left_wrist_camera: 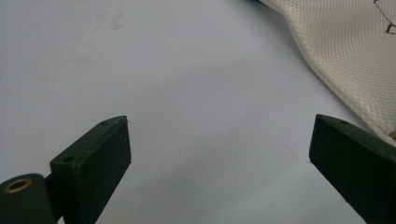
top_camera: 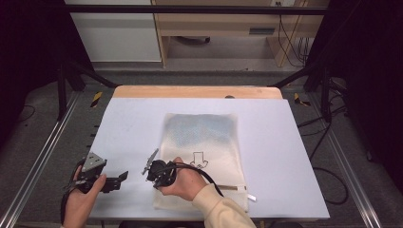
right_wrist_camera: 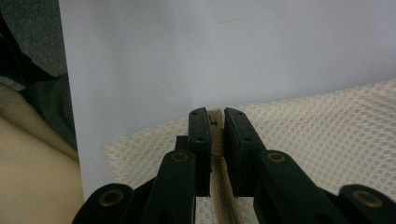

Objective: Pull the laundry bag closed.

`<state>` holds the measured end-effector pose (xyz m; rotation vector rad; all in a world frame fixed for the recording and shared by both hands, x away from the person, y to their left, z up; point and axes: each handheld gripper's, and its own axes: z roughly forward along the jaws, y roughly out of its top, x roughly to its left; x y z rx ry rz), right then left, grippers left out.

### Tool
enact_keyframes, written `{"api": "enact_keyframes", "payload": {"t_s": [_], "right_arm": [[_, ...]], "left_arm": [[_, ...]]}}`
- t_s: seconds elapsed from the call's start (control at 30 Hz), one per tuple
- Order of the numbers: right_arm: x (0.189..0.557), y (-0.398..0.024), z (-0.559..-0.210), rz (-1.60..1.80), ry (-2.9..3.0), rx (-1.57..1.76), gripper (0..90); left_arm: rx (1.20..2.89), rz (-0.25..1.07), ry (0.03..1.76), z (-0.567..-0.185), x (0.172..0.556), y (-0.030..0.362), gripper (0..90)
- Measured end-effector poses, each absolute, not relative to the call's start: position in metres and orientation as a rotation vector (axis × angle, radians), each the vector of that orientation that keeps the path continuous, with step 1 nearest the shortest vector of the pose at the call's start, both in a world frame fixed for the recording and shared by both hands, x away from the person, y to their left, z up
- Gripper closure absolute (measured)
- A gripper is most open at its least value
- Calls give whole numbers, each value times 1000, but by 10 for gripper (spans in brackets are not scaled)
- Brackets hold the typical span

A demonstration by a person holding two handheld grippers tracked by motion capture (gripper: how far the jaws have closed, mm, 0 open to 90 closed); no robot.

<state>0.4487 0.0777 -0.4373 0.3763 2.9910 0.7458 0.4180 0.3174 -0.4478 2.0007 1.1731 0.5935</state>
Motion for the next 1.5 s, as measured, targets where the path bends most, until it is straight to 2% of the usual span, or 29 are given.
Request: {"api": "enact_keyframes", "payload": {"t_s": [0.37,0.83,1.2,1.5], "right_arm": [[451,78,-414,722,3003,334,818],[451,74,-412,759,3007,322,819],[453,74,-414,749,3029,304,820],[453,71,-408,780,3015,318,819]], "left_arm": [[1970,542,1131,-444,409,308,55],[1985,402,1040,-445,397,285,72],[2014,329,960,-448,390,264,127],[1978,229,937,-454,389,246,217]]}}
